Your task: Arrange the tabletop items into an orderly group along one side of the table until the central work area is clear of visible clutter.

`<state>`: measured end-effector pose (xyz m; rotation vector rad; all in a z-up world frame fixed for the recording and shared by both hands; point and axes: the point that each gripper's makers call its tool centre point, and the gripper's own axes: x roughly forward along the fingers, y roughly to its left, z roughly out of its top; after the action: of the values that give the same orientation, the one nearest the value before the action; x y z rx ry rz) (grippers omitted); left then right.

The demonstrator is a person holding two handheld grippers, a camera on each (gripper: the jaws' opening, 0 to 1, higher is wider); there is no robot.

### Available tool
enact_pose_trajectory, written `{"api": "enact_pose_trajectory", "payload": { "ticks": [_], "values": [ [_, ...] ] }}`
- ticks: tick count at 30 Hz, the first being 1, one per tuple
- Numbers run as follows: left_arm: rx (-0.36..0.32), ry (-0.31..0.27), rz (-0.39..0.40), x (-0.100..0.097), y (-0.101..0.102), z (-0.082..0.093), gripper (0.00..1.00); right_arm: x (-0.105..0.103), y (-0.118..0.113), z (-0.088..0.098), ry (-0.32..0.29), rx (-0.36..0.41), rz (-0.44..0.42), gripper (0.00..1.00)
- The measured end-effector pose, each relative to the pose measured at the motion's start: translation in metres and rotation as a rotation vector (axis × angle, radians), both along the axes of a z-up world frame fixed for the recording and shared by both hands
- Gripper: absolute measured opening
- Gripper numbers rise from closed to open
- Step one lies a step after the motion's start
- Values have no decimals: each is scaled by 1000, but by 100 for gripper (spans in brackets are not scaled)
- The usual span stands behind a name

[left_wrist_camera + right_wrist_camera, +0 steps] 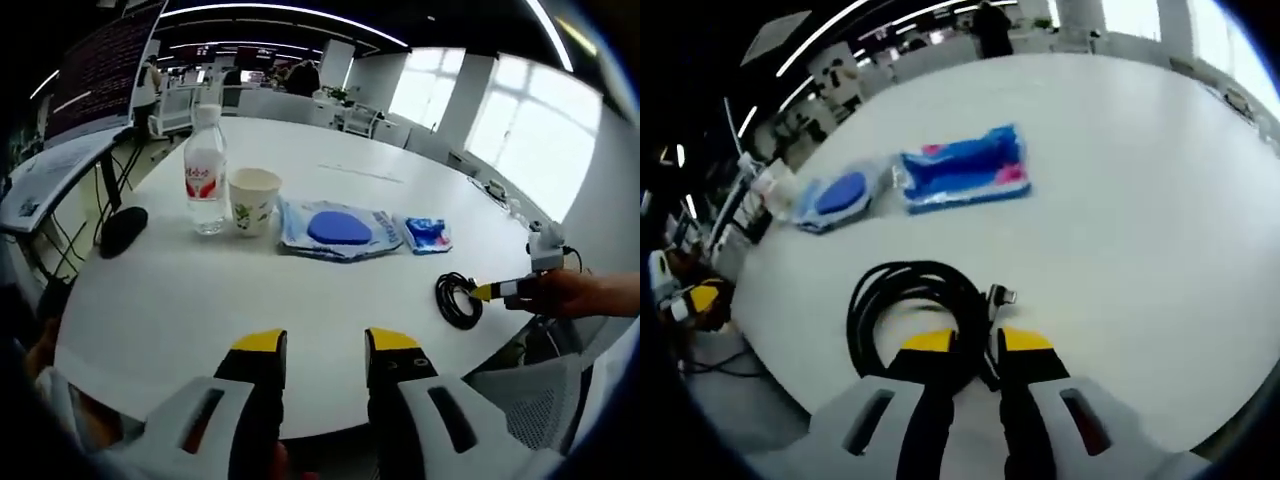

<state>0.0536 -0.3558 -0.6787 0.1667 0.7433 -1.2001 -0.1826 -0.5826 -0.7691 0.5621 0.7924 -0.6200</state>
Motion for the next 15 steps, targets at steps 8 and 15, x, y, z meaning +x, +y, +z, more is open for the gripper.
{"api": "enact_pose_trajectory", "payload": {
  "ticks": [8, 15],
  "values": [
    [0, 4, 27, 6, 7, -2, 29, 9, 0, 4, -10, -25, 53, 10],
    [5, 13, 44, 5, 14, -5, 29, 30, -1, 12, -11, -68, 215, 10]
  ]
}}
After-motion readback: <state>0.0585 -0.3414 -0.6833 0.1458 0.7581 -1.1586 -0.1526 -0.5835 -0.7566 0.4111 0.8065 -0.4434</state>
